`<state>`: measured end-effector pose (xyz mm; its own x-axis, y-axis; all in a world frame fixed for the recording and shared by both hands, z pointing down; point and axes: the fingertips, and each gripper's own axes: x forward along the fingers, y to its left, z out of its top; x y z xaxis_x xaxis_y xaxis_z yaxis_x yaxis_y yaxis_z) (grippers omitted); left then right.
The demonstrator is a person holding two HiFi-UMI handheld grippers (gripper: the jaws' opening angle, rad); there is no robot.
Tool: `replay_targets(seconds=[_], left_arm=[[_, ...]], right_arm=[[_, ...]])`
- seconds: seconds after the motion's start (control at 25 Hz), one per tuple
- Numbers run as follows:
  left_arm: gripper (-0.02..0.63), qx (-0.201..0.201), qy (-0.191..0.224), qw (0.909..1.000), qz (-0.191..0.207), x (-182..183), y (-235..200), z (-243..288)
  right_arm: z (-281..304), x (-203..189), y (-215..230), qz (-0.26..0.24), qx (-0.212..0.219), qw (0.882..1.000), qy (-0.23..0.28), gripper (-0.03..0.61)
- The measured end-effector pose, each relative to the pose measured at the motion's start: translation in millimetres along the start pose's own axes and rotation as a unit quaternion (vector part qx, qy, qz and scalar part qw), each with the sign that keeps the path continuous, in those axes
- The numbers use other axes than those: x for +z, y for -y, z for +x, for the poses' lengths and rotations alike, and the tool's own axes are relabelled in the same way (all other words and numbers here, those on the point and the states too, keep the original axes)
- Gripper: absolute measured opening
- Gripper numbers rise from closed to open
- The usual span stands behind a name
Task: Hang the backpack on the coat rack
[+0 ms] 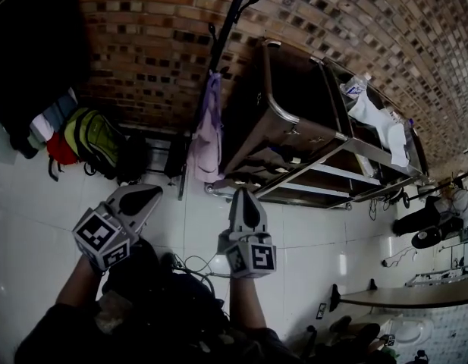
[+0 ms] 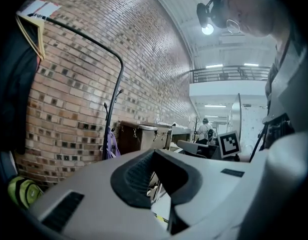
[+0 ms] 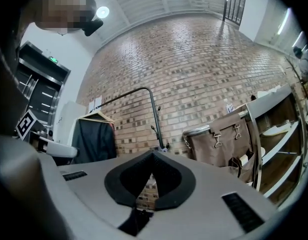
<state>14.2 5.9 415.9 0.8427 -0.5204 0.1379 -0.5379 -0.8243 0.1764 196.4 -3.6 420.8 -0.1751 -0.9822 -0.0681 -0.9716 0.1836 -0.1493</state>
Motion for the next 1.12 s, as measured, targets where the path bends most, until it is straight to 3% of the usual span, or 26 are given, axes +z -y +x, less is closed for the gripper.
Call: replay_targets(seconds=[0.68,1.12], left_arm=[[0.026,0.000,0.003,0.9998,-0.018,-4,-18,-162],[0.025,0.002,0.010,0.9999,-0.013,-22,-26,-244]], right_arm=[[-29,11,-188,-0.068,0.036,0.996,-0.034,0.011],[-71,-4,-271,-0.095,0.040,0.993,-0.062,0.011]])
